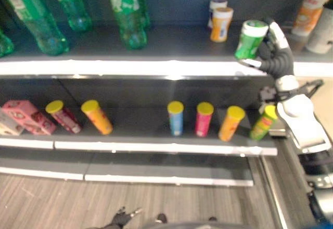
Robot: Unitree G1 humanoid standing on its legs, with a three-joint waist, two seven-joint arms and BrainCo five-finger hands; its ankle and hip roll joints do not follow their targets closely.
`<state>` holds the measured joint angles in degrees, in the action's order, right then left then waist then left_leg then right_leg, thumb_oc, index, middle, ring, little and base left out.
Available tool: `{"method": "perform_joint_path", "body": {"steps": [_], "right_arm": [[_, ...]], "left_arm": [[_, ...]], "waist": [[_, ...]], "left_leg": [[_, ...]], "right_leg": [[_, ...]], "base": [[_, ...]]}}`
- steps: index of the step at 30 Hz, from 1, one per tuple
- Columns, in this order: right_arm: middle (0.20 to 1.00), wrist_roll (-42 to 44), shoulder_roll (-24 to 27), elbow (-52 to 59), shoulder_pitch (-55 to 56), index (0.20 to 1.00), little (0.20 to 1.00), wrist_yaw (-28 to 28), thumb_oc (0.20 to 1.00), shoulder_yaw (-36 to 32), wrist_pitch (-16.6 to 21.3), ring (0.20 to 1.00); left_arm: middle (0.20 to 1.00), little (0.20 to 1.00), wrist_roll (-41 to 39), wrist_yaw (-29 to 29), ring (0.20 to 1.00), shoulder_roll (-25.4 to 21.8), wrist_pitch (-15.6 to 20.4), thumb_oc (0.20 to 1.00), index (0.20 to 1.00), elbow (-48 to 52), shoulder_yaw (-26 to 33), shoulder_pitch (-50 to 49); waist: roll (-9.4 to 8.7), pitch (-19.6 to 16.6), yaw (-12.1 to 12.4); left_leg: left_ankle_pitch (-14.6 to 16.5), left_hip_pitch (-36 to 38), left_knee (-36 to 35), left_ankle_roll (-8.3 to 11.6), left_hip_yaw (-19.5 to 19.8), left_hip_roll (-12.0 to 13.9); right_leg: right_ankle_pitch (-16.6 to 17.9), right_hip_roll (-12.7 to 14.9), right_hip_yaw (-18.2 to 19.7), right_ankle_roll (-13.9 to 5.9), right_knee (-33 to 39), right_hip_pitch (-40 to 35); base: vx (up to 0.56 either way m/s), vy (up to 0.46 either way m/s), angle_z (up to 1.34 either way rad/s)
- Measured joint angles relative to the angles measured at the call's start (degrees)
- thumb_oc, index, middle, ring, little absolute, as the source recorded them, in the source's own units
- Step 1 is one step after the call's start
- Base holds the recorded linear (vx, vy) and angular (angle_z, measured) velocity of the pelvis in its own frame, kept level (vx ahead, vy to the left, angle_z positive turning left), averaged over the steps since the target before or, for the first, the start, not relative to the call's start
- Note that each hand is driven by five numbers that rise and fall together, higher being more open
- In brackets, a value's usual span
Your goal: Put the goods on the table back onto the shelves and tidy them up.
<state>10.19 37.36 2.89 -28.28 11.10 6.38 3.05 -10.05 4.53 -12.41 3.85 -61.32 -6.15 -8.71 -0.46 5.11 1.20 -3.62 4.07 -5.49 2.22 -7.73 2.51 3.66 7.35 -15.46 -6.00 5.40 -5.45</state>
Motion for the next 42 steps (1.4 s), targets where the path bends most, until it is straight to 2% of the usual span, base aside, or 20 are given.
{"method": "perform_joint_path", "body": {"steps": [18, 42], "right_arm": [[1.000, 0.0, -2.7, 0.0, -0.9, 1.000, 1.000, 0.2, 1.000, 2.3, -0.1, 1.000], [1.000, 0.0, -3.0, -0.1, -2.3, 1.000, 1.000, 0.6, 1.000, 4.5, -0.2, 1.000]], "left_arm": [[1.000, 1.000, 0.0, 1.0, 1.000, 0.0, 0.0, 1.000, 1.000, -0.8, 0.0, -0.2], [1.000, 1.000, 0.0, 1.1, 1.000, 0.1, -0.1, 1.000, 1.000, -1.7, 0.0, -0.3]], "waist": [[-0.28, -0.9, 0.8], [-0.16, -1.0, 0.9]], "left_leg": [[0.0, -0.3, 0.0, 0.00, 0.9, -0.2], [0.0, -0.4, 0.0, 0.00, 1.0, -0.3]], "right_leg": [[0.0, 0.2, -0.9, -0.02, 0.0, -0.2], [0.0, 0.3, -1.1, -0.03, 0.0, -0.2]], "base": [[0.00, 0.003, 0.01], [0.00, 0.000, 0.00]]}}
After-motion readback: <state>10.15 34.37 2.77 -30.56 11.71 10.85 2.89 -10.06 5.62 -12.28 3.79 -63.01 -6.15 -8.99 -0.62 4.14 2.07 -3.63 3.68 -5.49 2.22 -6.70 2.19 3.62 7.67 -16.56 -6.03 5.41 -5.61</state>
